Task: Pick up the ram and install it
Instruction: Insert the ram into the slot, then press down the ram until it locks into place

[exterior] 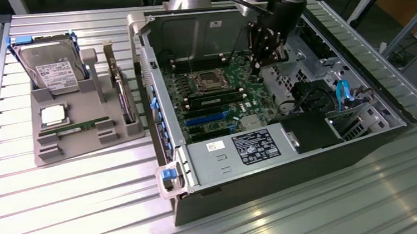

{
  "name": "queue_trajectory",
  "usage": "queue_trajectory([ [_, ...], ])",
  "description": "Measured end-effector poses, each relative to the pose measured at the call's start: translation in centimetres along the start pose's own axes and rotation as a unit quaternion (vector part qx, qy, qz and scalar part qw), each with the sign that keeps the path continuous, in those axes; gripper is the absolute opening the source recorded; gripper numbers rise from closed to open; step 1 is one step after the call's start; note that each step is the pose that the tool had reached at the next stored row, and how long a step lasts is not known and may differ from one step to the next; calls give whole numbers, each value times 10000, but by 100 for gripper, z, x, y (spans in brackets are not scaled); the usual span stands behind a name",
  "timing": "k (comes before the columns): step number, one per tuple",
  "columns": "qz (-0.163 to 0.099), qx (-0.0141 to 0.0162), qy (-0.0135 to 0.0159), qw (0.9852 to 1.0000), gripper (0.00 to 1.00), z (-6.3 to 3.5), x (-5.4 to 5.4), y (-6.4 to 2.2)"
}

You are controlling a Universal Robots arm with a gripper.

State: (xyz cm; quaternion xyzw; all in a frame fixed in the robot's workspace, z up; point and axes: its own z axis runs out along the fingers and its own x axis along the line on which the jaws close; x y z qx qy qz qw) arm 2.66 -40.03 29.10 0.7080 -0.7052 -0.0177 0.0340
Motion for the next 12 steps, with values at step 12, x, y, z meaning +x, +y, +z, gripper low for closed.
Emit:
queue_trajectory([
  [12,0,0,-3,10000,10,72,11,75],
])
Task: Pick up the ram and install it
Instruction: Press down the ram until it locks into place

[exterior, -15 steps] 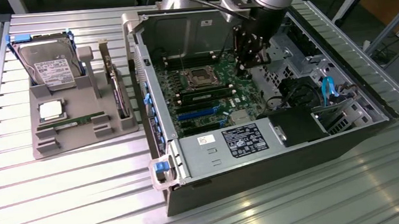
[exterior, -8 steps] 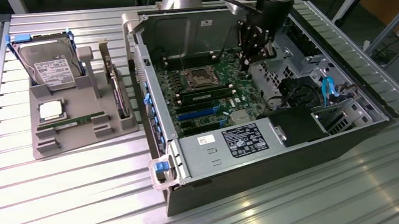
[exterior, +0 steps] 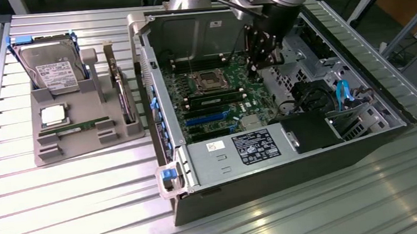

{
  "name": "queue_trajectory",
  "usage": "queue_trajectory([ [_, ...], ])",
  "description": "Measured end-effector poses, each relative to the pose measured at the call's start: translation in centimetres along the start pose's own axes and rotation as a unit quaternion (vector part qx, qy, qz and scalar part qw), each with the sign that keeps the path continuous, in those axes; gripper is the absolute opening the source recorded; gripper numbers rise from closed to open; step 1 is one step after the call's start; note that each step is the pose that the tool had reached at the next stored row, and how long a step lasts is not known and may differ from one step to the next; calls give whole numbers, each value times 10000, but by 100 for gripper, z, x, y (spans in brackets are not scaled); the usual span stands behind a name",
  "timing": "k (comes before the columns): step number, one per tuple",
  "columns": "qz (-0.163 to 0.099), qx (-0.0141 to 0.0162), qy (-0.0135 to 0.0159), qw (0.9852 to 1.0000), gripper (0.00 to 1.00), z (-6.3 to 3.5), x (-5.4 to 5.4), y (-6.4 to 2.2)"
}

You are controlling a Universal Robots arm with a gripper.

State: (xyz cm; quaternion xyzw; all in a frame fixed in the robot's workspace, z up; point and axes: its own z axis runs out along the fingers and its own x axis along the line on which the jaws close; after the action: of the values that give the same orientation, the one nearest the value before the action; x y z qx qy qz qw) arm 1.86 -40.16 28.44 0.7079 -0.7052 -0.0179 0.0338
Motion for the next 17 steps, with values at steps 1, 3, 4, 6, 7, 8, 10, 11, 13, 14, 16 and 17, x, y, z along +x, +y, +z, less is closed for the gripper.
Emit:
queue_trajectory([
  [1,0,0,0,10000,10,30,3,4],
  [3,0,0,0,10000,10,62,8,6],
  [4,-1,0,0,10000,10,80,11,6],
  [6,0,0,0,10000,10,114,17,7],
  [7,0,0,0,10000,10,134,20,7],
  [8,0,0,0,10000,10,152,23,6],
  [10,1,0,0,10000,10,189,25,4],
  [11,1,0,-1,10000,10,208,26,3],
  [13,0,0,0,10000,10,244,26,0],
  [14,0,0,0,10000,10,269,26,-2],
  [16,0,0,0,10000,10,325,27,-5],
  [17,0,0,0,10000,10,373,28,-9],
])
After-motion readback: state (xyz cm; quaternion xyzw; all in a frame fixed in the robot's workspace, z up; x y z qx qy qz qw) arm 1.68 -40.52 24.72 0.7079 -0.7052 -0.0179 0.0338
